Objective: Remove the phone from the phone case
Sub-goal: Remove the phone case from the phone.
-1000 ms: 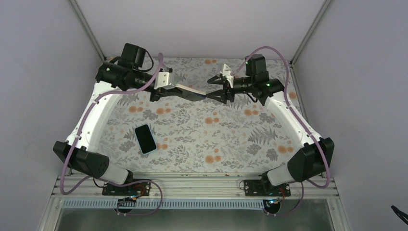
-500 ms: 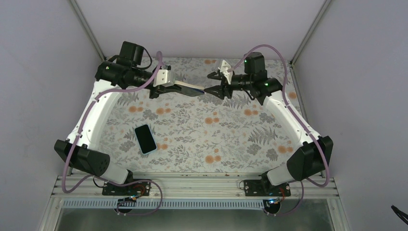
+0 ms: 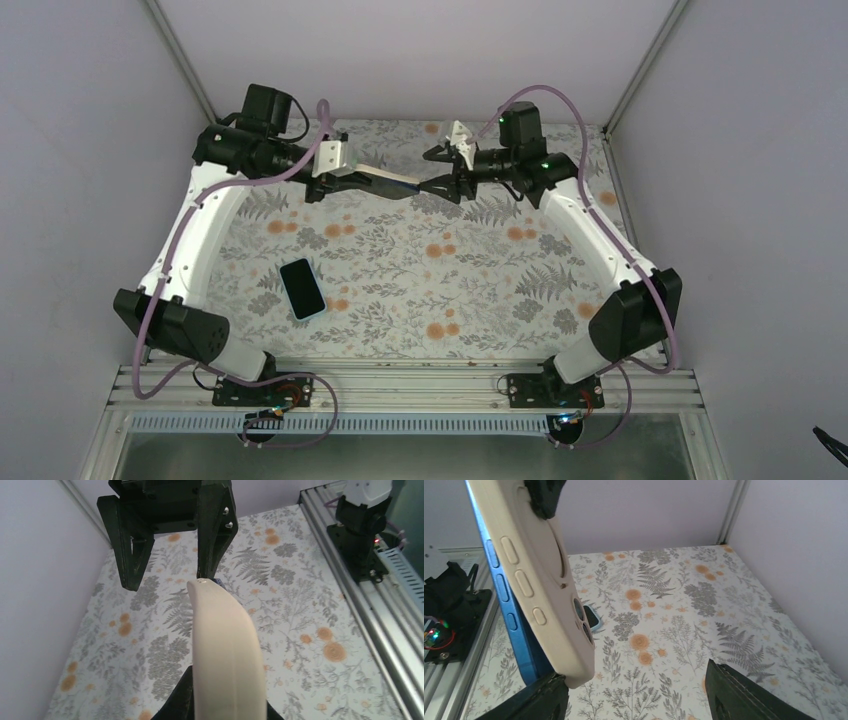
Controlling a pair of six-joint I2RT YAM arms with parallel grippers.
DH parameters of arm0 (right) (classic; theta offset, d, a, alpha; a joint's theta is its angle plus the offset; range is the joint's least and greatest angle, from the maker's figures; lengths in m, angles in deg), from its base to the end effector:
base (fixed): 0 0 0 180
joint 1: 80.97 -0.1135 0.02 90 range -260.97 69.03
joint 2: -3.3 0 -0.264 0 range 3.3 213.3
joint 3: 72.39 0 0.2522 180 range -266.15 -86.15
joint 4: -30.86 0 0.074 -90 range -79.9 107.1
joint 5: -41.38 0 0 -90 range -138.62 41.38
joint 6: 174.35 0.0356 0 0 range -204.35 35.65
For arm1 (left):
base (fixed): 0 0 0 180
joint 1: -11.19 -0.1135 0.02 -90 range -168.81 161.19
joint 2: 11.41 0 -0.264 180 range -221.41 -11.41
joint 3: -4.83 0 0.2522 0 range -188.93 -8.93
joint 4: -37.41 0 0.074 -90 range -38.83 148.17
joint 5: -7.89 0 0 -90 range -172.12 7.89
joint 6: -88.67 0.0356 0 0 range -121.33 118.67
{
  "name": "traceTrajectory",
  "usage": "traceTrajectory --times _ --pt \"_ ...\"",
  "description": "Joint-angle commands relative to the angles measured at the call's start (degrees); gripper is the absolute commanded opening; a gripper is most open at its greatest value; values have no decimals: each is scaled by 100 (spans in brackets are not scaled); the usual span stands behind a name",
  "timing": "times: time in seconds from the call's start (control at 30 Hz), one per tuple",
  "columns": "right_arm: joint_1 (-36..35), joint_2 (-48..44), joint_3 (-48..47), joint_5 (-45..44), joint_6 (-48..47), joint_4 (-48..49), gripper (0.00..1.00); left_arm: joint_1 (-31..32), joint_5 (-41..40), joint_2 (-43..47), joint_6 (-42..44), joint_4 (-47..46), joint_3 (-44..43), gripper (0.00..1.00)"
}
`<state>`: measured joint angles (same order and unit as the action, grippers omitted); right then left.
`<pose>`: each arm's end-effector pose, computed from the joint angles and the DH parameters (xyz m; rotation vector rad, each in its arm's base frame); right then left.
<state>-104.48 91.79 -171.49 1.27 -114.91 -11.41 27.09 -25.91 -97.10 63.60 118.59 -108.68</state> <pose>0.3041 0.1620 0.3730 -1.3343 1.5034 0.8365 0.2604 -0.1049 0.4192 1.6300 1.3465 -0.7254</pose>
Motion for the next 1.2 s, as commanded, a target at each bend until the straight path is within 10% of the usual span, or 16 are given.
traceTrajectory --times 0.0,0.27,0.63,1.0,1.17 --pt "-424 198 -249 -362 -19 793 70 320 2707 -166 389 1031 -283 2" --pt "-1135 178 -280 -1178 395 1183 69 272 2734 -353 268 885 -529 2" --pt "-1569 384 -591 970 854 1065 69 185 2176 -224 -226 64 -41 2" --pt "-1516 -143 -468 1341 1179 1393 44 -6 1970 -343 -247 25 132 2" --pt "-1516 -145 -443 1300 1106 1271 5 -12 1871 -613 -147 300 -206 2"
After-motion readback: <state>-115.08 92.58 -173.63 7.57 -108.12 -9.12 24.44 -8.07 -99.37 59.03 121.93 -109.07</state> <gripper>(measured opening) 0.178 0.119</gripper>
